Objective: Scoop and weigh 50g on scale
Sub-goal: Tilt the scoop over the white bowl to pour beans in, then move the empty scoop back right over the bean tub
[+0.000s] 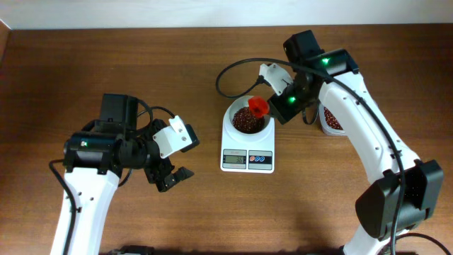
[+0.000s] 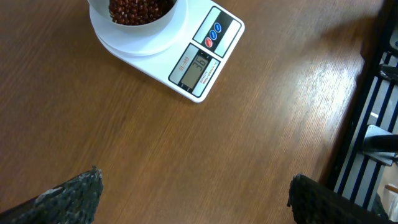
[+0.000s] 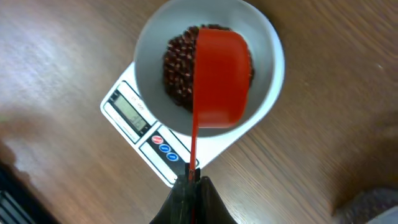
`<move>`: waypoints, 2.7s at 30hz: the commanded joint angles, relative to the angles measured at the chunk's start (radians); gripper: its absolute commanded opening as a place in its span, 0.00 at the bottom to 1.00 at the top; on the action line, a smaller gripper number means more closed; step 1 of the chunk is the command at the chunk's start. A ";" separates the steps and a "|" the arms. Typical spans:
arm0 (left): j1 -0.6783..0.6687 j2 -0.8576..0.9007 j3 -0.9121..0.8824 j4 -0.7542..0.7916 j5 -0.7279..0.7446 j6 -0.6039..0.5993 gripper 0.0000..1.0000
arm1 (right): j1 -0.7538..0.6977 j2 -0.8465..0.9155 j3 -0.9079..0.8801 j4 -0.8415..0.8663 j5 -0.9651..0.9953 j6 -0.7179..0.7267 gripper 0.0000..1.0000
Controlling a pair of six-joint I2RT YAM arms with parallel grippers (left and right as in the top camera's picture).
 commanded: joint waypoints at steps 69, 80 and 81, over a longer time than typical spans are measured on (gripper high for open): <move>0.006 -0.002 0.016 -0.002 0.003 -0.005 0.99 | 0.003 -0.006 0.024 0.027 -0.034 -0.114 0.04; 0.006 -0.002 0.016 -0.002 0.003 -0.006 0.99 | 0.010 -0.004 0.024 0.069 0.171 -0.110 0.04; 0.006 -0.002 0.016 -0.002 0.003 -0.006 0.99 | 0.012 -0.004 0.025 0.070 0.151 -0.111 0.04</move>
